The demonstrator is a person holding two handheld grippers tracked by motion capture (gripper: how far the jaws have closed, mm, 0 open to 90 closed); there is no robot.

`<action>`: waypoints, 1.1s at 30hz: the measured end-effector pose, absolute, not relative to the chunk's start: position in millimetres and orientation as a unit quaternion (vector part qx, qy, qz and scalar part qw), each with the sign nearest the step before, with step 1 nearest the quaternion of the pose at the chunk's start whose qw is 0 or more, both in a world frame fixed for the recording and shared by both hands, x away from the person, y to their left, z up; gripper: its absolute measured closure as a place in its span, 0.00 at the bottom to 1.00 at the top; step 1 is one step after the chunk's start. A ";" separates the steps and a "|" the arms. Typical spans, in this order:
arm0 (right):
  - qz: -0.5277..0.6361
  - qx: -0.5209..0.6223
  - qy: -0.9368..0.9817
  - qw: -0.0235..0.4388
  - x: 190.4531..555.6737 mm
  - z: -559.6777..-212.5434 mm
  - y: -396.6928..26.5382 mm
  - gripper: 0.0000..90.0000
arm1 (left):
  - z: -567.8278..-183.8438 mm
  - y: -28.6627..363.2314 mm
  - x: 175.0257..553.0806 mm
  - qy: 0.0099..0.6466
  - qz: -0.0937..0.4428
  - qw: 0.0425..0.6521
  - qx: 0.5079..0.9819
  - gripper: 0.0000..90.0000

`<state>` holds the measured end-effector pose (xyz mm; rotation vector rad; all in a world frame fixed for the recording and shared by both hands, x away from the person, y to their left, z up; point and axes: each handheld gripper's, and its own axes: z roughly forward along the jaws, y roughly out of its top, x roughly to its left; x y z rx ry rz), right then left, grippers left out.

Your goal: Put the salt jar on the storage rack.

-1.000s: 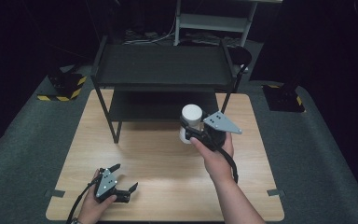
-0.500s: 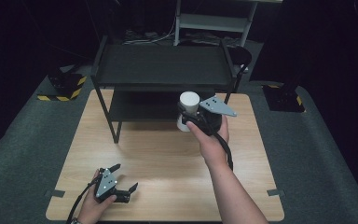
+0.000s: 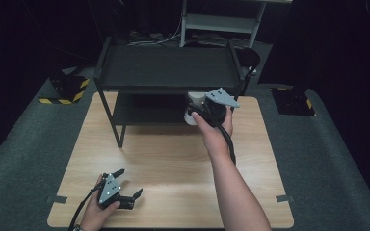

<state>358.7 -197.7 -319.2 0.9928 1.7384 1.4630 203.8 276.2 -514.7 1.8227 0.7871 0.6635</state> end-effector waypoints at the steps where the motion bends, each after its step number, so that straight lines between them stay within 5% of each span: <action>1: 0.557 0.379 0.663 0.327 359.6 -319.7 -196.2 0.39 | -514.7 276.2 203.8 0.325 0.275 0.500 0.754 0.01; 33: 0.581 0.377 0.631 0.350 373.9 -345.8 -190.7 0.38 | -514.8 276.5 203.1 0.326 0.274 0.501 0.753 0.01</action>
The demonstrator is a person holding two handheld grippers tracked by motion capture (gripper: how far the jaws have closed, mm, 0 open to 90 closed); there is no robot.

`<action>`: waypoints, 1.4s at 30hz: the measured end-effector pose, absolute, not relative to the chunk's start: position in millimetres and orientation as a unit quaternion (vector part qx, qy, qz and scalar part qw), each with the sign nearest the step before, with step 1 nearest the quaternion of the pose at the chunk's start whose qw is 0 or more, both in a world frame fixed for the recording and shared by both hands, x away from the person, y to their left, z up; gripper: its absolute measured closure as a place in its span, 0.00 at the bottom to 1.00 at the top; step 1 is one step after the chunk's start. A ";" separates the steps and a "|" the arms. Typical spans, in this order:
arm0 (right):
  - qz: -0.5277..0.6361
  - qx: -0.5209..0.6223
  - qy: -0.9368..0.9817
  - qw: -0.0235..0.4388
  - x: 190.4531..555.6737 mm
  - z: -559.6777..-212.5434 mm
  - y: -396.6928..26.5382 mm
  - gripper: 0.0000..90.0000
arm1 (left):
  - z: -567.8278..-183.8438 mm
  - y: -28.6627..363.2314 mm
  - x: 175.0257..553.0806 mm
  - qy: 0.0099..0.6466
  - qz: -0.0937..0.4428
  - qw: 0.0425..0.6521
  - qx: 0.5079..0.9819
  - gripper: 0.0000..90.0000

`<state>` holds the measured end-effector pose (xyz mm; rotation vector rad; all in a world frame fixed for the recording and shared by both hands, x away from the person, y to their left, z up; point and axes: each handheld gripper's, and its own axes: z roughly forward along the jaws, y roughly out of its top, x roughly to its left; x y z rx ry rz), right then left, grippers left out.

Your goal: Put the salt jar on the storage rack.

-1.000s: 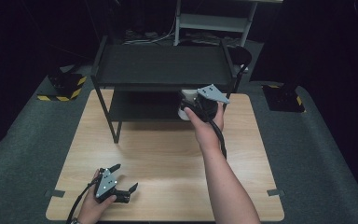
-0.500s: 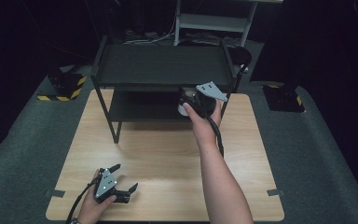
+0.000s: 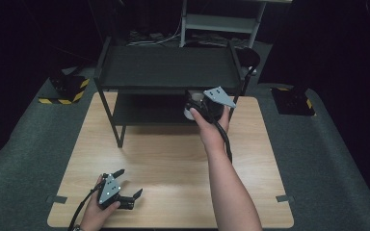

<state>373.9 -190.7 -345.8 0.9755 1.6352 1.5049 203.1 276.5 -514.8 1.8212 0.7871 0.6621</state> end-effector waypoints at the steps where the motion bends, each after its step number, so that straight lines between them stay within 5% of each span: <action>1: 0.582 0.376 0.631 0.350 374.0 -346.2 -191.0 0.38 | -514.8 276.6 203.1 0.325 0.274 0.501 0.754 0.01; 8: 0.578 0.371 0.640 0.344 375.5 -341.4 -194.1 0.35 | -514.9 277.0 203.3 0.325 0.272 0.502 0.753 0.01; 15: 0.580 0.362 0.652 0.328 378.5 -334.1 -195.3 0.01 | -515.0 277.1 203.3 0.325 0.272 0.503 0.753 0.01; 42: 0.594 0.334 0.662 0.312 338.9 -335.4 -219.8 0.01 | -515.5 277.6 203.6 0.323 0.273 0.504 0.753 0.01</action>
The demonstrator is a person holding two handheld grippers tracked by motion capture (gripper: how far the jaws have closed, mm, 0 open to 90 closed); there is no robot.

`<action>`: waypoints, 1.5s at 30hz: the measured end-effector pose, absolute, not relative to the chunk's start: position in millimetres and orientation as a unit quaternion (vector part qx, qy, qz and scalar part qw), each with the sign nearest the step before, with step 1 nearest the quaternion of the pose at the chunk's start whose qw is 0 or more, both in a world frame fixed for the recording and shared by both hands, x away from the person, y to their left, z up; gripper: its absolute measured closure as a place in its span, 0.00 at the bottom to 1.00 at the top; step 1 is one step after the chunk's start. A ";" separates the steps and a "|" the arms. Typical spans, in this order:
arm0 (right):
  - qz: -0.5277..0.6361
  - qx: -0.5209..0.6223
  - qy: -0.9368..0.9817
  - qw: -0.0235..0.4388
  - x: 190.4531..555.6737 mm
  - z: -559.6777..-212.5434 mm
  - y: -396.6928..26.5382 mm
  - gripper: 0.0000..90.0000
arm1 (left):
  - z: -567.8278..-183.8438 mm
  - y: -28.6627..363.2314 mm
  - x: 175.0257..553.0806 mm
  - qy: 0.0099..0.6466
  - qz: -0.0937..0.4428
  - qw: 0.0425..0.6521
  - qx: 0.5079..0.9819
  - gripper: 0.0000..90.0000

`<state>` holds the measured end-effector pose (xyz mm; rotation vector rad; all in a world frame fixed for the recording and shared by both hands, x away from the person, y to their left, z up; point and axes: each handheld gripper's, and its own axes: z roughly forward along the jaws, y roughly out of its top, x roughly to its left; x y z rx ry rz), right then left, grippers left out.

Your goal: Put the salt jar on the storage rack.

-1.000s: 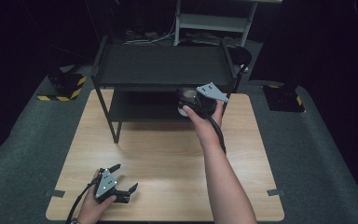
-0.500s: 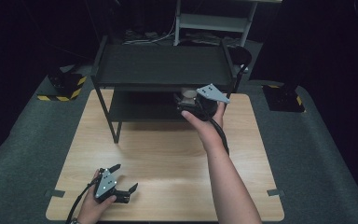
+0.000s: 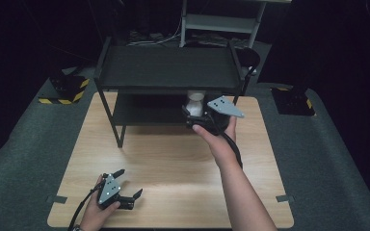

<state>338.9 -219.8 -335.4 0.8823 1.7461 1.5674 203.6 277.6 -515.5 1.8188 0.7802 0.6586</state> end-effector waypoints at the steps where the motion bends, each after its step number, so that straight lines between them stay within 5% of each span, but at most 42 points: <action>1: 0.596 0.331 0.662 0.312 337.0 -336.9 -221.8 0.01 | -515.6 277.7 203.7 0.323 0.273 0.504 0.753 0.01; 28: 0.610 0.307 0.669 0.295 269.9 -392.7 -278.0 0.01 | -515.2 277.7 204.0 0.323 0.272 0.503 0.754 0.01; 45: 0.588 0.340 0.670 0.298 232.5 -459.4 -313.1 0.01 | -515.2 277.6 204.3 0.323 0.272 0.504 0.754 0.01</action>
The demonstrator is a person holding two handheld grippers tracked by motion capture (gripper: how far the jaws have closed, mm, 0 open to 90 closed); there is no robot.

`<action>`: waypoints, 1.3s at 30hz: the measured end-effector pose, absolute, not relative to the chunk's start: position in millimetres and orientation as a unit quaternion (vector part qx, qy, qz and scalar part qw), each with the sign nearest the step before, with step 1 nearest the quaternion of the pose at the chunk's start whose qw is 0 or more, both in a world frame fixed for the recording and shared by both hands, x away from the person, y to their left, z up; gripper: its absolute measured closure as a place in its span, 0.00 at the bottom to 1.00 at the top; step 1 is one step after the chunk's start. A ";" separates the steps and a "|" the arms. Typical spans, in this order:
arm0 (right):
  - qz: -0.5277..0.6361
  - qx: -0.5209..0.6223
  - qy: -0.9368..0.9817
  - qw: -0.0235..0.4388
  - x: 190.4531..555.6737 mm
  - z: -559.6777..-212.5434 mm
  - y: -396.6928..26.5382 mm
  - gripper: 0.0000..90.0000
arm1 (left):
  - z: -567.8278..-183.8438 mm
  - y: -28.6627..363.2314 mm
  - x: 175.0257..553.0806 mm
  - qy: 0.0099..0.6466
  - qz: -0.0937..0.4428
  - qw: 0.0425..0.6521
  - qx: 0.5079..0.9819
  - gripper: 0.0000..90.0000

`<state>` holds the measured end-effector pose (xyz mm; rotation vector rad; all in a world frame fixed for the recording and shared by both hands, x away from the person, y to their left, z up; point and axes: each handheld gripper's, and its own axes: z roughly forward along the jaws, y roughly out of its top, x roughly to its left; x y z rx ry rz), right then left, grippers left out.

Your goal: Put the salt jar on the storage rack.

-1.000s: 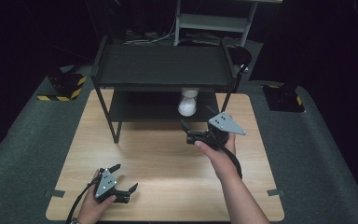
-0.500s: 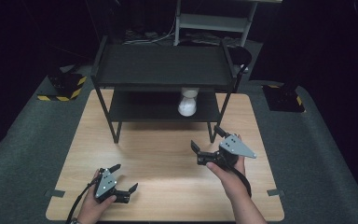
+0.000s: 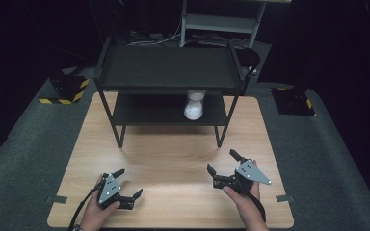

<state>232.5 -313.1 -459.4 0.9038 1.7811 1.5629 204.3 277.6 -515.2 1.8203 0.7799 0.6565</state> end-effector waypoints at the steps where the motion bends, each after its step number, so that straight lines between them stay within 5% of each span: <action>1: 0.587 0.343 0.671 0.297 231.3 -462.0 -314.1 0.01 | -515.2 277.7 204.3 0.323 0.272 0.504 0.754 0.01; 18: 0.548 0.403 0.673 0.292 209.9 -515.2 -335.9 0.01 | -514.6 277.0 205.3 0.322 0.272 0.502 0.755 0.01; 39: 0.481 0.389 0.718 0.318 211.3 -512.5 -320.5 0.01 | -514.5 274.5 203.3 0.321 0.278 0.498 0.756 0.01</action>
